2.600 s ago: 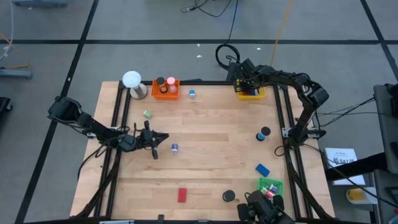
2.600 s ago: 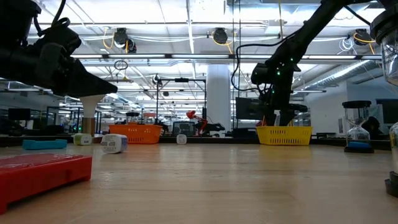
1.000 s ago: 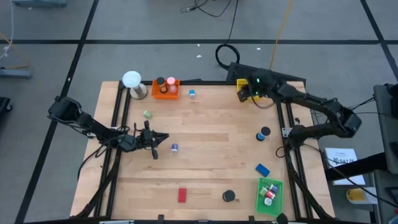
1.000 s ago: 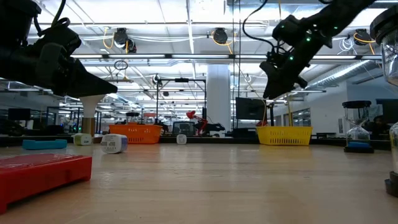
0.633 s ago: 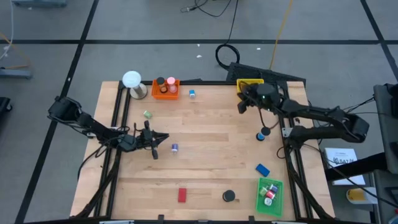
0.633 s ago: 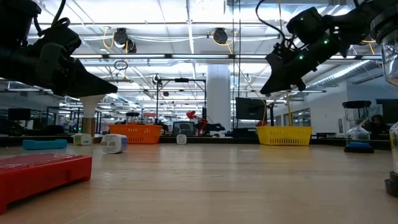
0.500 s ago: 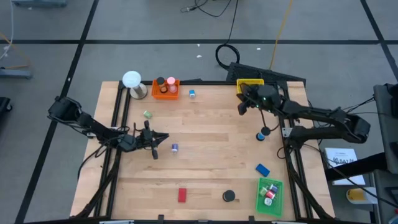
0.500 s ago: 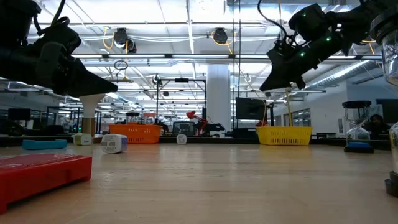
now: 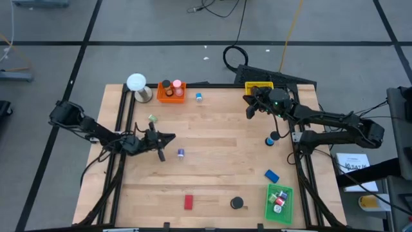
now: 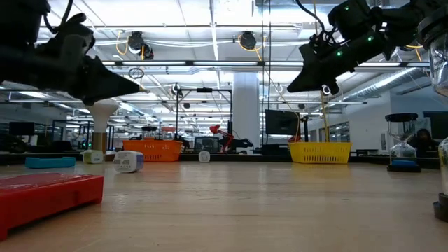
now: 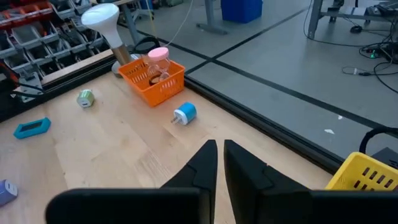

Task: Pick & Place Office items
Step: Put the green charger adapter into the green basket

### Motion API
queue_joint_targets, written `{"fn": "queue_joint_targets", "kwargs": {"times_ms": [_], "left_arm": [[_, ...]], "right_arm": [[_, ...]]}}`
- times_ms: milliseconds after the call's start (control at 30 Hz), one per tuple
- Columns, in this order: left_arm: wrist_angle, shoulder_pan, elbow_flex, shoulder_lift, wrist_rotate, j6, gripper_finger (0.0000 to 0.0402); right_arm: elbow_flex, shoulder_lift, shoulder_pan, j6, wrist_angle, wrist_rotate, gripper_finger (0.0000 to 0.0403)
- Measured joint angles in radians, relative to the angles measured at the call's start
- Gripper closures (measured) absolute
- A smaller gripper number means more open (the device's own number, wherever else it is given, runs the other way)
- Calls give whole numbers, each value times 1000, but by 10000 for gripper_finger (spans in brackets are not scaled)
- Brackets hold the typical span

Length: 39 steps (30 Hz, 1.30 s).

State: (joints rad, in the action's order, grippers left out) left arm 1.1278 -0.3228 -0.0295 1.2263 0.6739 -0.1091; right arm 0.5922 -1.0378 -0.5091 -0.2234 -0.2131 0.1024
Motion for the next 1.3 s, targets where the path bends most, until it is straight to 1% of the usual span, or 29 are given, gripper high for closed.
{"fn": "queue_joint_targets", "kwargs": {"times_ms": [67, 133, 267, 400, 533, 600, 767, 833, 900, 967, 1100, 1200, 1300], "left_arm": [[-25, 11, -22, 0, -1, -2, 369], [-100, 20, -60, 0, -1, -4, 369], [-399, 22, -185, 0, -24, -4, 369], [-694, 1, -311, 0, -21, -24, 369], [-887, -4, -410, 0, 32, -38, 369], [-987, 12, -459, -8, 33, -76, 369], [-1347, 80, -581, -24, -43, -178, 369], [-1484, 111, -609, -23, -47, -214, 369], [-1586, 147, -632, -29, -53, -272, 369], [-1675, 185, -638, -39, -85, -316, 369], [-1788, 262, -641, -38, -184, -339, 369], [-1879, 323, -641, -38, -207, -346, 367], [-1937, 391, -641, -35, -241, -350, 354]], "right_arm": [[0, 0, 0, 0, 0, 0, 382], [0, 0, 0, 0, 0, 0, 381], [0, 0, 0, 0, 0, 0, 381], [0, 0, 0, 0, 0, 0, 384], [0, 0, 0, 0, 0, 0, 384], [0, 0, 0, 0, 0, 0, 385], [0, 0, 0, 0, 1, 0, 385], [0, 0, 0, 0, 1, 0, 385], [0, 0, 0, 0, 1, 0, 385], [0, 0, 0, 0, 1, 0, 385], [0, 0, 0, 0, 1, 0, 385], [0, 0, 0, 0, 1, 0, 385], [0, 0, 0, 0, 1, 0, 385]]}}
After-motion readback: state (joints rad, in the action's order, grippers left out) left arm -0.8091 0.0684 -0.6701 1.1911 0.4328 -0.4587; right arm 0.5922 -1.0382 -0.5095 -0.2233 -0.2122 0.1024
